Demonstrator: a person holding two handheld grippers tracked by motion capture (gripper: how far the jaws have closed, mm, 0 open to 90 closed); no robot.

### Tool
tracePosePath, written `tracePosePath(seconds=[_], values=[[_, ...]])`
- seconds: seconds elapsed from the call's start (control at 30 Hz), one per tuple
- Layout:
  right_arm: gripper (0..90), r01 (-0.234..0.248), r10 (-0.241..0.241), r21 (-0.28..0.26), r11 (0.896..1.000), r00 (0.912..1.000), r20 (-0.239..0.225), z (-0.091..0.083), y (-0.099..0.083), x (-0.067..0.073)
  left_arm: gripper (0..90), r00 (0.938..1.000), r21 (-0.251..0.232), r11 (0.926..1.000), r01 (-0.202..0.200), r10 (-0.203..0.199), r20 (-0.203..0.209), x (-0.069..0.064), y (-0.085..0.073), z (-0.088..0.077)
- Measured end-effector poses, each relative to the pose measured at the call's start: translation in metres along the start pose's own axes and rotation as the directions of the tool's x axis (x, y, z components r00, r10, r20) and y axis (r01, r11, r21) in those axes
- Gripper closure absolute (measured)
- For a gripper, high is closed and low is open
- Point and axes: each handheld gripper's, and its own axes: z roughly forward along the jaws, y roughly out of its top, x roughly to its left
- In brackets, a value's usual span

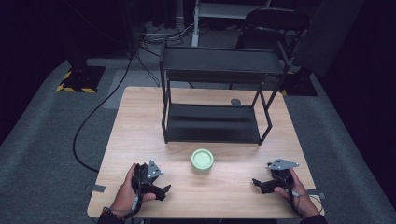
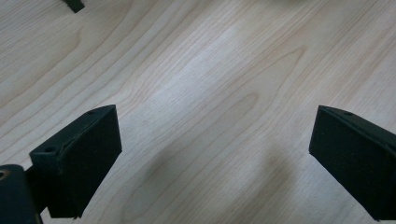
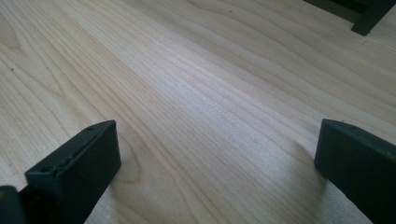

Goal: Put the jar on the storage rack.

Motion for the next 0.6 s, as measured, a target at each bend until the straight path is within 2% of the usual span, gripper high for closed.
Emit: tracePosePath(seconds=[0.13, 0.37, 0.6], values=[[0.2, 0.001, -0.001, 0.0, 1.0, 1.0, 0.0, 0.0, 0.0, 0.0, 2.1, 0.9998, 0.001, 0.9999, -0.017, 0.017, 0.014, -0.005, 0.003, 0.002], [0.2, 0.001, -0.001, 0.0, 1.0, 1.0, -0.001, 0.0, 0.0, 0.0, 2.1, 0.9983, -0.025, 0.9996, -0.014, 0.015, 0.056, -0.011, 0.009, 0.001], [0.2, 0.001, -0.001, 0.0, 1.0, 1.0, -0.001, 0.0, 0.0, 0.0, 2.1, 0.9969, -0.014, 0.9994, -0.032, 0.033, 0.071, -0.017, 0.012, 0.006]])
